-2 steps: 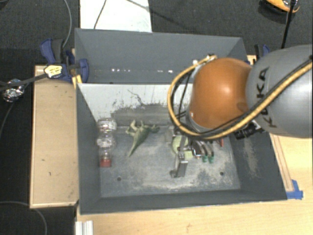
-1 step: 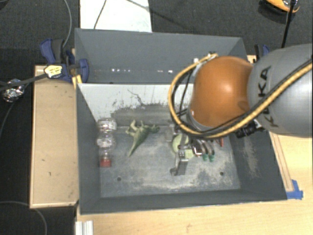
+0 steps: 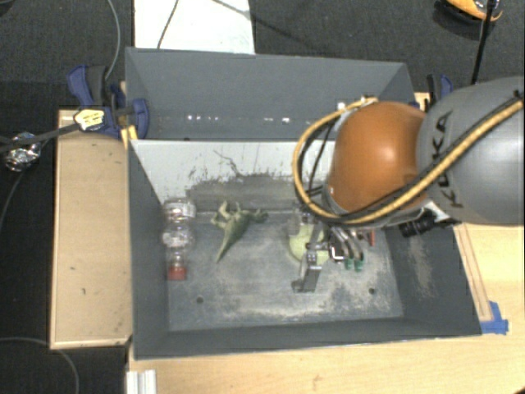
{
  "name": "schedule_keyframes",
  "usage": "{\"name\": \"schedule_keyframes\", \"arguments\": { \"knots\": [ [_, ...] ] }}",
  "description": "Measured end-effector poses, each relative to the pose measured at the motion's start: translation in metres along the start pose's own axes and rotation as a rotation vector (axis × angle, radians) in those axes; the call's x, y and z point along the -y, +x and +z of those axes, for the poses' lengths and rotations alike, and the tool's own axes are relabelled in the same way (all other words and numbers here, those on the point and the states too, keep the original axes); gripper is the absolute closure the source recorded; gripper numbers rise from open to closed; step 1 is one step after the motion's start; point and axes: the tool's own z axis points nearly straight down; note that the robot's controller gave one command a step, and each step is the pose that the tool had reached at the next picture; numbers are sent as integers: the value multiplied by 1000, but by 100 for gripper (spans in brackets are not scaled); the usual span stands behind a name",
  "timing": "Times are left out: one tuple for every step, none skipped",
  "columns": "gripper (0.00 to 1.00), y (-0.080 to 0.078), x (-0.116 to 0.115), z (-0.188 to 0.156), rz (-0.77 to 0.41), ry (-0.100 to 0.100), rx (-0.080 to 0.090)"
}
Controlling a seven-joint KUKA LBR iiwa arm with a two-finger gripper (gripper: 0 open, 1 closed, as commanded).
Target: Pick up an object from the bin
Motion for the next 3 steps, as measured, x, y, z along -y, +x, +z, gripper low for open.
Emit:
{"name": "schedule_keyframes", "arguments": {
  "knots": [
    [0,-51,24,40,-9,2,1],
    [0,-69,38,53,-33,1,1],
    [0,-49,60,76,30,0,4]
  ]
}}
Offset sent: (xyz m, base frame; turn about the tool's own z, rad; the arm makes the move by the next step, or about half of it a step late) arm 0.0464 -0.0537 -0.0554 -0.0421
